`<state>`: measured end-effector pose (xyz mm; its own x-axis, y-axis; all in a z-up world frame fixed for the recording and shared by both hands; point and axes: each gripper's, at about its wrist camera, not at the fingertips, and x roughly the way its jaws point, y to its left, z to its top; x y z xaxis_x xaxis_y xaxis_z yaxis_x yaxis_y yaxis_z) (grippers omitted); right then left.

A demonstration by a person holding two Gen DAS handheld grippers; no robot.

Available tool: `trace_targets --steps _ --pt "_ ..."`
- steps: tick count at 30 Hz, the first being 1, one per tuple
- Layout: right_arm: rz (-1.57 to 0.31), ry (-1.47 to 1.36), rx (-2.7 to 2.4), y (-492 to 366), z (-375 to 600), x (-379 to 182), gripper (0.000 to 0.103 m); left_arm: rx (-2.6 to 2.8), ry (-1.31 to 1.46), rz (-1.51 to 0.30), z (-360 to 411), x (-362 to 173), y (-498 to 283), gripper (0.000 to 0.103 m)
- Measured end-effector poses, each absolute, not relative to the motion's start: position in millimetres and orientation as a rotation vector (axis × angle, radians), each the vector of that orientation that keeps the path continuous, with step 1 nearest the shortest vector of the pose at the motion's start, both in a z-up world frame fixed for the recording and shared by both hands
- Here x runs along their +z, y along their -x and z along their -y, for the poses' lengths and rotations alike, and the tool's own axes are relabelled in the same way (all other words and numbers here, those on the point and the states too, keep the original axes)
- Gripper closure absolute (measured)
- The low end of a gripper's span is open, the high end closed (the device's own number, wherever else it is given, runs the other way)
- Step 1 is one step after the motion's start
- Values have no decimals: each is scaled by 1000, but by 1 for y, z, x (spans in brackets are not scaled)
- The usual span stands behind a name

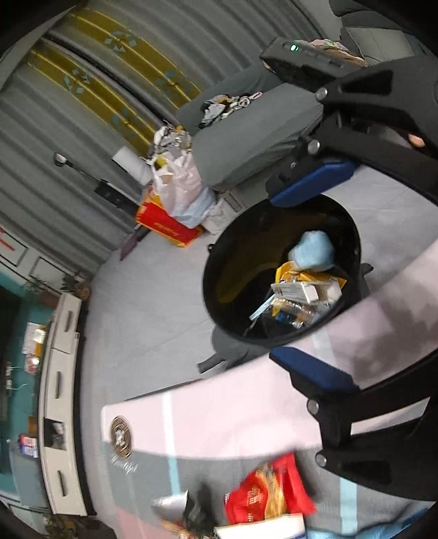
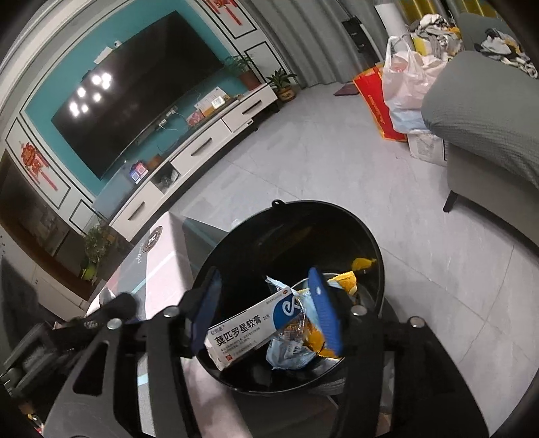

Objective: Collect trash
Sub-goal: 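Carry the cloth and box over the bin and release both, then grasp the blue cloth with the right tool while the left tool grasps the pink bag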

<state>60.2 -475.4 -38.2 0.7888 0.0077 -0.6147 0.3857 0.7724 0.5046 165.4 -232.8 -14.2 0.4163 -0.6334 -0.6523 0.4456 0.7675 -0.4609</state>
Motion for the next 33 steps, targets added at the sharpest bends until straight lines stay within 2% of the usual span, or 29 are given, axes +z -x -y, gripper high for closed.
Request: trace_targets --steps 5,11,18,24,30,33 --pt "-628 -649 -156 -62 453 -27 44 -668 200 -730 188 18 -125 3" --pt "-630 -555 -29 -74 397 -6 36 -589 181 -527 114 58 -74 2" --pt "-683 -453 105 -92 331 -2 30 -605 399 -655 8 50 -80 2" --pt "-776 -437 243 -104 283 -11 30 -333 292 -686 -54 27 -78 2" --pt "-858 -377 398 -110 227 -21 30 -252 414 -797 -109 -13 -88 2" --pt "-881 -367 445 -111 210 -26 30 -250 474 -760 -129 -10 -86 2"
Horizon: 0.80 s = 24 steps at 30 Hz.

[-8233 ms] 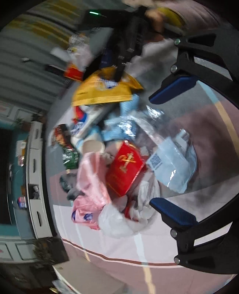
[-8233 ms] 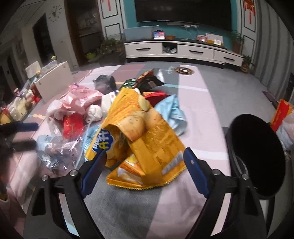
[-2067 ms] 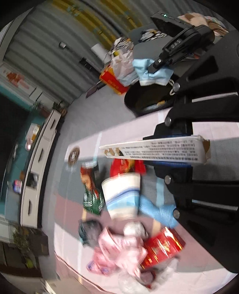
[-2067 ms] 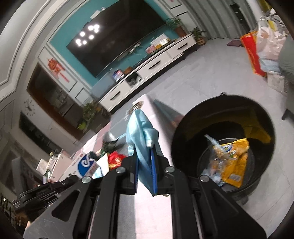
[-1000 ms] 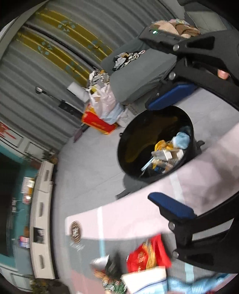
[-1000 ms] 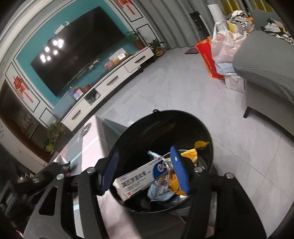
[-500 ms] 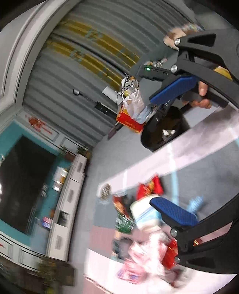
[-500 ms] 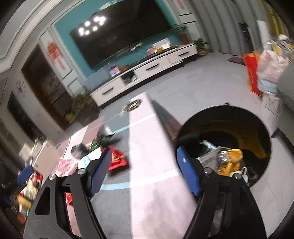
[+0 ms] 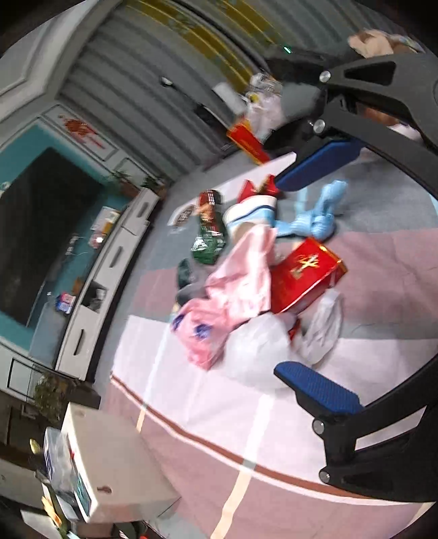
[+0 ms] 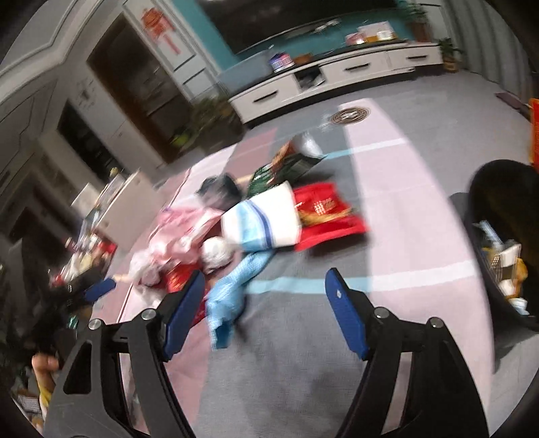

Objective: Collect trash
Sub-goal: 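Grasp the blue cloth with the right tool while the left tool grasps the pink bag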

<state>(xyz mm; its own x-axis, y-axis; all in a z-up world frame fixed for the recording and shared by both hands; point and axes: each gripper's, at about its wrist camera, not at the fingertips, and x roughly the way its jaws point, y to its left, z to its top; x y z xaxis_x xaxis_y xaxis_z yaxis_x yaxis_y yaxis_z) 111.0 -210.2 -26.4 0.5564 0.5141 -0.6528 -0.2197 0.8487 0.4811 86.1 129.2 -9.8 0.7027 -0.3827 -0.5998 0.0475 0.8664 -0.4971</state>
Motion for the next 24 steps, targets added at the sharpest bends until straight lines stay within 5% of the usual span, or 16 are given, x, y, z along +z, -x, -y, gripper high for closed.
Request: trace_targets --steps 14,24 --pt "-948 -125 538 -121 129 -54 33 -258 414 -786 -121 -17 -88 2" --pt "-1016 -152 530 -135 125 -75 68 -267 378 -809 -113 -24 -90 2"
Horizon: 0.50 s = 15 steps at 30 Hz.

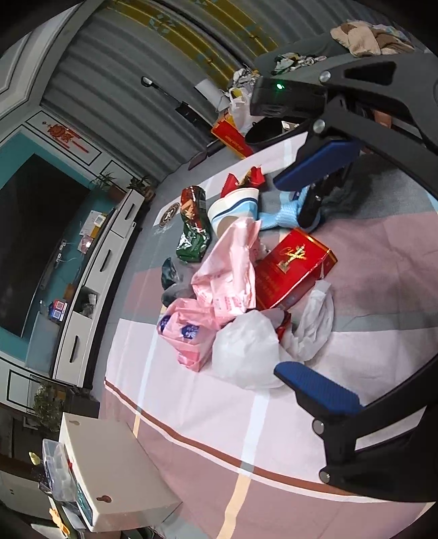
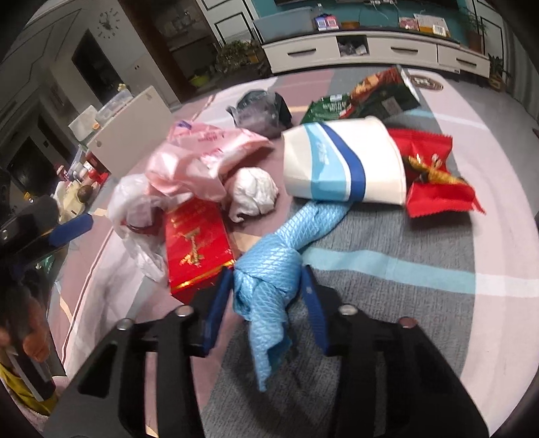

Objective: Collect trash
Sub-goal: 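Grasp the blue cloth with the right tool while the left tool grasps the pink bag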

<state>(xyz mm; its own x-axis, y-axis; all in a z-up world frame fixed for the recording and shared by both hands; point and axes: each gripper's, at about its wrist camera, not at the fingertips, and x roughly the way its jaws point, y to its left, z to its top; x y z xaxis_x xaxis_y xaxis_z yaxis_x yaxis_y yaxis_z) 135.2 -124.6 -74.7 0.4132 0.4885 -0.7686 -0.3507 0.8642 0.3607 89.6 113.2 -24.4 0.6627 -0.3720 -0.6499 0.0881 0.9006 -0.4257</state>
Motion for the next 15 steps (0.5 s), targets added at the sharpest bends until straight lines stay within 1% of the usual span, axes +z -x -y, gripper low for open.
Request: trace_targets --steps 1,3,5,9,12,15 --pt "-1013 -149 531 -135 124 -73 72 -264 365 -812 -111 -25 -90 2" --pt "-1011 -158 540 -132 127 -68 74 -261 338 -815 -107 -26 -90 2" --pt "-1013 -233 579 -128 137 -60 74 -262 311 -812 -103 -26 -90 2" --pt "-895 -374 659 -112 177 -27 74 -273 207 -785 -86 -16 -92 2" --pt "-850 -449 643 -108 209 -20 74 -288 95 -754 -69 -6 -97 2" --pt "-867 -454 596 -108 225 -23 74 -297 -69 -777 -46 -6 -109 2"
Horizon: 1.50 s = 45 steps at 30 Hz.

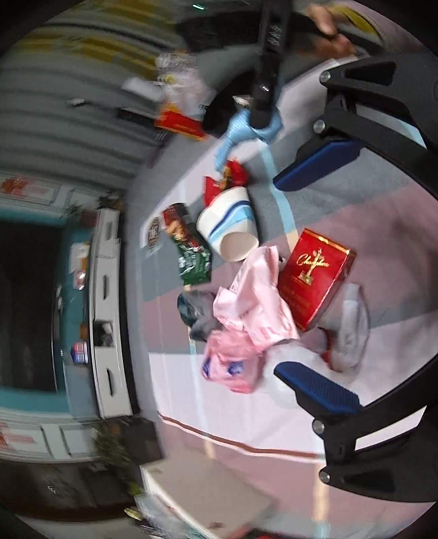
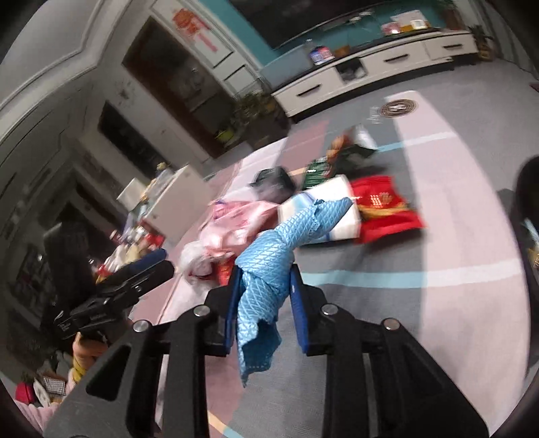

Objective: Collect trash
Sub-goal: 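Grasp the blue cloth with the right tool while the left tool grasps the pink bag, then move both items over the bin and open both tools to drop them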

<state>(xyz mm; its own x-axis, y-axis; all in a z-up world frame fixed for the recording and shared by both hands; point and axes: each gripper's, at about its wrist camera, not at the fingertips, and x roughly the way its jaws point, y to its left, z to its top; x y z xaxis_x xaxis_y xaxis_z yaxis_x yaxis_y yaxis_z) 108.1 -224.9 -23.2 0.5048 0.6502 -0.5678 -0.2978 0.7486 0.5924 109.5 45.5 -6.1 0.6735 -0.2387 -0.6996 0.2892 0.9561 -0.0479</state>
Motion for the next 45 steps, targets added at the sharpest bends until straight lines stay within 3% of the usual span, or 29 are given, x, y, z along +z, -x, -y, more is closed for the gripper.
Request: trace_targets --steps 5,7,9,10,12,20,32,45 --pt "-861 -423 614 -102 222 -18 74 -270 -227 -845 -18 -16 -137 3" --pt "-850 -423 626 -100 219 -15 74 -251 -258 -868 -13 -23 -146 12" --pt "-846 -426 635 -99 218 -14 74 -245 -277 -918 -9 -34 -157 35" --pt "-848 -424 635 -101 217 -14 74 -235 -286 -939 -9 -39 -161 37" --pt "-852 -421 637 -101 216 -14 74 -223 -298 -964 -8 -48 -165 52" --pt "-855 -439 621 -104 222 -16 74 -256 -200 -897 -26 -32 -147 83" --pt "-787 -469 608 -95 240 -3 74 -438 -56 -701 -6 47 -93 83" --pt "-637 -541 183 -63 374 6 74 -716 -12 -747 133 36 -115 80"
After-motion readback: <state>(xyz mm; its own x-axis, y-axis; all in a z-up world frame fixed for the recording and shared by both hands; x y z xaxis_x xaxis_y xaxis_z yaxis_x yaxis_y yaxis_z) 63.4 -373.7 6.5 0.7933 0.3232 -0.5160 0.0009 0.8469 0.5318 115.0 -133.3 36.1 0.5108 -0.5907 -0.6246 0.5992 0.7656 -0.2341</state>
